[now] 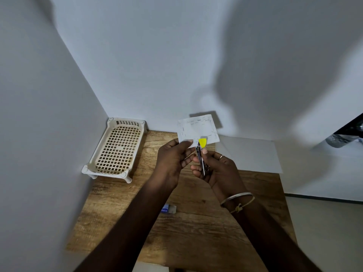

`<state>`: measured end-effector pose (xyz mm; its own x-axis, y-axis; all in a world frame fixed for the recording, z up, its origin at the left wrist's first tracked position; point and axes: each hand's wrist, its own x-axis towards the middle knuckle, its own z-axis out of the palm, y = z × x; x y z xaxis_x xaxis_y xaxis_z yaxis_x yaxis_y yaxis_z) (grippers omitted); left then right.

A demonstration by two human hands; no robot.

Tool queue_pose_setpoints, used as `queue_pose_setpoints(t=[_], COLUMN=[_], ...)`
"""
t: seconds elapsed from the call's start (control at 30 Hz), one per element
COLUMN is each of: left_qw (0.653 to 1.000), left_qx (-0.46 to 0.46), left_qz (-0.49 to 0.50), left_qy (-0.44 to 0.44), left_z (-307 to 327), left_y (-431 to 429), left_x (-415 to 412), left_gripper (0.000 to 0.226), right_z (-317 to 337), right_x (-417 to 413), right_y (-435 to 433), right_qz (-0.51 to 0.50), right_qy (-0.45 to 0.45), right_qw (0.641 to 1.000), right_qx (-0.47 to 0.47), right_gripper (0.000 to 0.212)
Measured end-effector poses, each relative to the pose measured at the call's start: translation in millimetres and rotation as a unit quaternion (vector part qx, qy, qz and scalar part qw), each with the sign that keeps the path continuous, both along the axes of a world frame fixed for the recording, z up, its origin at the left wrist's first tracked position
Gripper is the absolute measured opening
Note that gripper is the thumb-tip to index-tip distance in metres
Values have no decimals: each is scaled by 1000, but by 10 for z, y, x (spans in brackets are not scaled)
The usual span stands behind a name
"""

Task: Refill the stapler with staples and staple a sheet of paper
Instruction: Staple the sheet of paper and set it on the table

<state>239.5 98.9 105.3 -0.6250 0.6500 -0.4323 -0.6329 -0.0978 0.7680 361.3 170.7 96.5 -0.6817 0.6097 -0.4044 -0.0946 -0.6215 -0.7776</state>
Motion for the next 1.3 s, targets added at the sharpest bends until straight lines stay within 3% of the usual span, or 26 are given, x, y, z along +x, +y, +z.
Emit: queue_pose_setpoints(t=[0.53, 1.3], left_qw=[998, 998], left_qx=[-24, -28], left_qz=[-9, -7], left_qy=[-52, -49], left_z=[12, -60], left_y=[20, 48], left_x=[29, 19], left_gripper=[32, 30], right_z=[0, -111], right_x=[-36, -84], right_y=[-46, -39], right_qz=[2, 0], right_qy=[-18, -40], right_qw=[999, 998], right_qx=[27, 47], right_gripper=[42, 29])
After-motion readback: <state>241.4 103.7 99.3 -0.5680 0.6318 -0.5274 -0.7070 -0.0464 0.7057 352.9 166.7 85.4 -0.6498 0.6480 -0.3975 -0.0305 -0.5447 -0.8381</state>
